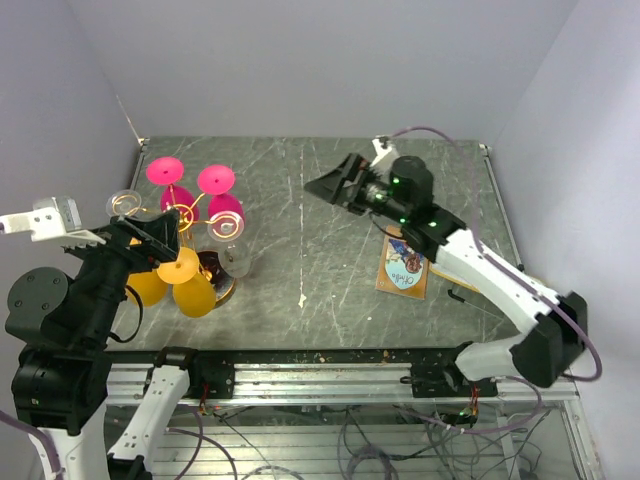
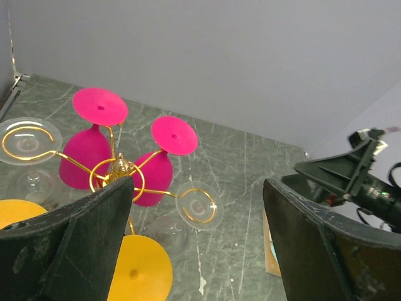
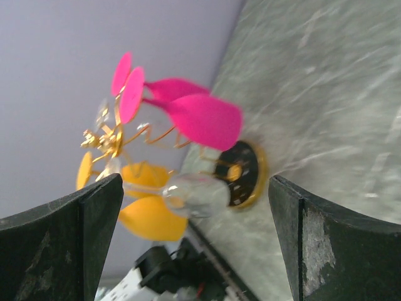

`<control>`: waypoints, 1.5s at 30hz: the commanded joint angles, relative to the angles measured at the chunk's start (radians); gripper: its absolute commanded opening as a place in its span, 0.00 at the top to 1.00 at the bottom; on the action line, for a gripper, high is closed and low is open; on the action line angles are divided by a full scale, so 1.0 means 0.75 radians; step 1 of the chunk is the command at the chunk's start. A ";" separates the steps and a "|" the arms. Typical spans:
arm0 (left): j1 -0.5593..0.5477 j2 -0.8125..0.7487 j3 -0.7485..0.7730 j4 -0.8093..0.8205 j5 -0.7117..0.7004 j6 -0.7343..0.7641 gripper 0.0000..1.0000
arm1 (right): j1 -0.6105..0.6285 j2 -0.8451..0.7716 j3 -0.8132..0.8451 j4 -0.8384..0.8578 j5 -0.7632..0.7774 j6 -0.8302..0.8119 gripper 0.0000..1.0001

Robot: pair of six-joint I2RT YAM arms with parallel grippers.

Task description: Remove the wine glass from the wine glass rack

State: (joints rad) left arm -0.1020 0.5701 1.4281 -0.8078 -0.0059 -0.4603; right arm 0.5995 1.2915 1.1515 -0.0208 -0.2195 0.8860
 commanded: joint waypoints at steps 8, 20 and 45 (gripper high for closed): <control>-0.017 -0.044 0.017 -0.038 -0.002 0.000 0.05 | 0.348 0.411 0.355 0.226 -0.281 0.127 0.04; -0.017 -0.028 0.030 -0.045 0.021 0.008 0.05 | 0.451 0.583 0.569 0.003 -0.226 -0.133 0.19; -0.018 -0.013 0.033 -0.047 0.016 0.023 0.05 | 0.474 0.689 0.735 -0.263 -0.087 -0.229 0.67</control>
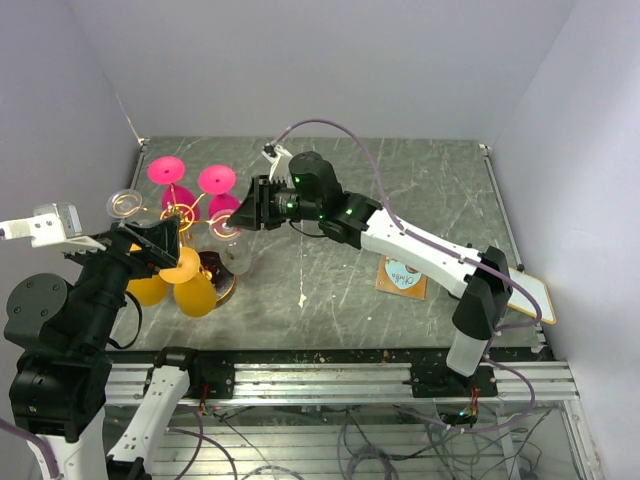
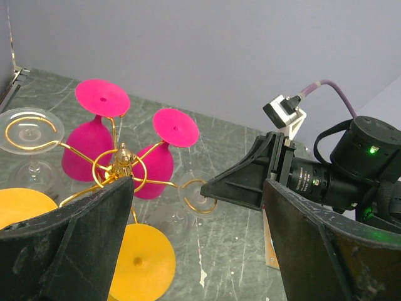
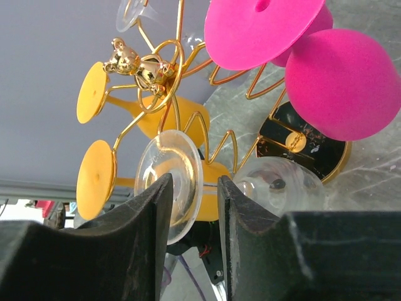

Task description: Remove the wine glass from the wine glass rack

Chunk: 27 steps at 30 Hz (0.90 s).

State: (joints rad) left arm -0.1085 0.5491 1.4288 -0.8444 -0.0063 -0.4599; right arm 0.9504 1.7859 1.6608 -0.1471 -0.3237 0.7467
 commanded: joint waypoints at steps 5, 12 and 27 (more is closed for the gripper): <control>-0.009 0.014 0.034 0.001 0.017 0.024 0.05 | 0.034 0.041 0.123 -0.188 0.134 -0.078 0.72; -0.009 0.018 0.034 0.002 0.019 0.025 0.05 | 0.079 0.076 0.242 -0.338 0.276 -0.141 0.83; -0.009 0.020 0.032 0.004 0.023 0.026 0.05 | 0.123 0.128 0.399 -0.524 0.477 -0.196 0.88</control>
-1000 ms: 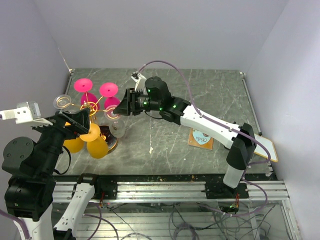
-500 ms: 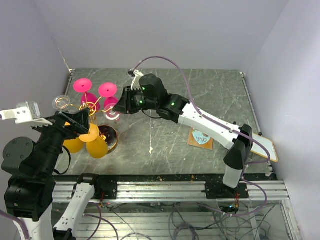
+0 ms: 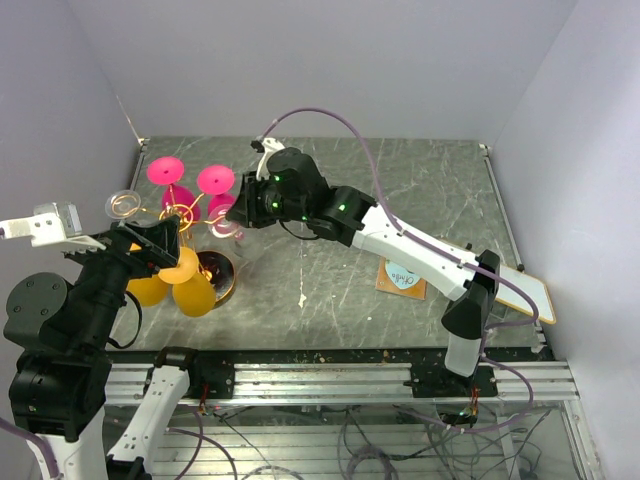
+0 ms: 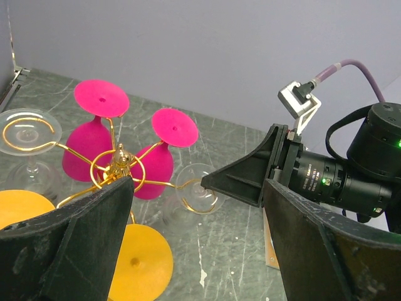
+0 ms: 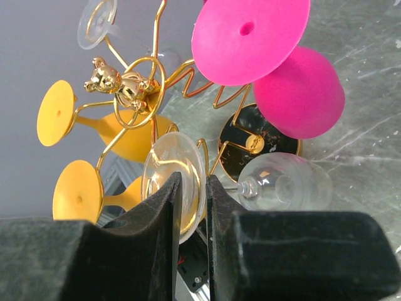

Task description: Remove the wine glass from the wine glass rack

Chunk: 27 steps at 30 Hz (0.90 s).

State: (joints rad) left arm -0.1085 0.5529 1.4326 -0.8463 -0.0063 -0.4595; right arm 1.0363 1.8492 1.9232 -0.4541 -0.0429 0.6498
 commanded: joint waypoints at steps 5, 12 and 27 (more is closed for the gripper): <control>-0.009 0.023 0.039 0.005 0.024 0.030 0.05 | 0.012 0.044 0.081 -0.148 0.170 -0.095 0.89; -0.009 0.030 0.051 0.004 0.021 0.037 0.05 | 0.018 0.035 0.103 -0.175 0.218 -0.117 0.95; -0.009 0.030 0.043 0.010 0.031 0.024 0.05 | 0.020 -0.072 -0.004 0.057 0.063 0.201 1.00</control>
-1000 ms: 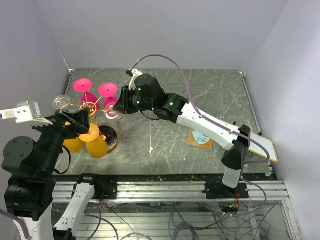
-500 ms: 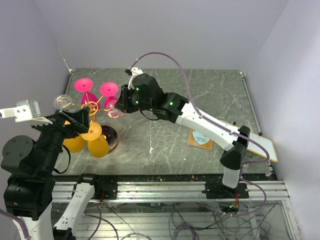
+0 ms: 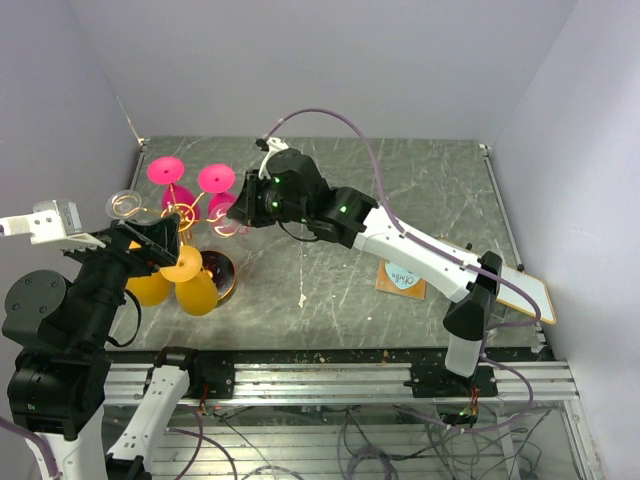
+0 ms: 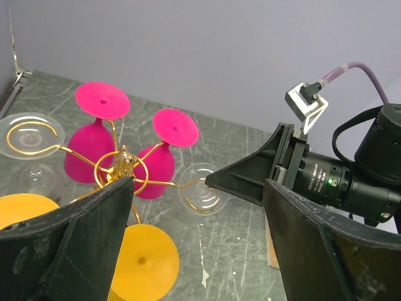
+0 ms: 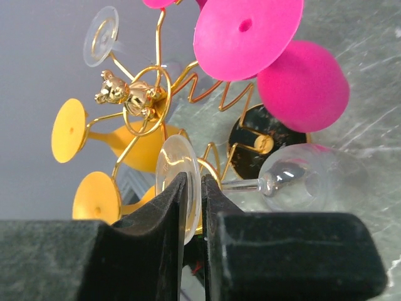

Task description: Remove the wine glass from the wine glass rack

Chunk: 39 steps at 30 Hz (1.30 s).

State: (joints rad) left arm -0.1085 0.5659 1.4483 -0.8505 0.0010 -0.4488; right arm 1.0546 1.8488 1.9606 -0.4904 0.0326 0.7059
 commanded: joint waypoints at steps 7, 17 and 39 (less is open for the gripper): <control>-0.009 0.004 0.020 0.015 0.021 0.005 0.05 | -0.003 -0.096 -0.075 0.166 0.012 0.255 1.00; -0.009 -0.003 0.037 -0.001 0.014 0.010 0.05 | -0.005 -0.051 -0.047 0.200 -0.025 0.366 1.00; -0.009 -0.020 0.053 -0.010 -0.006 0.021 0.05 | 0.004 0.068 0.067 0.292 -0.289 0.458 1.00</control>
State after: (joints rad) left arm -0.1085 0.5644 1.4662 -0.8608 0.0006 -0.4480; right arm 1.0534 1.9087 1.9789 -0.3592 -0.1123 1.0344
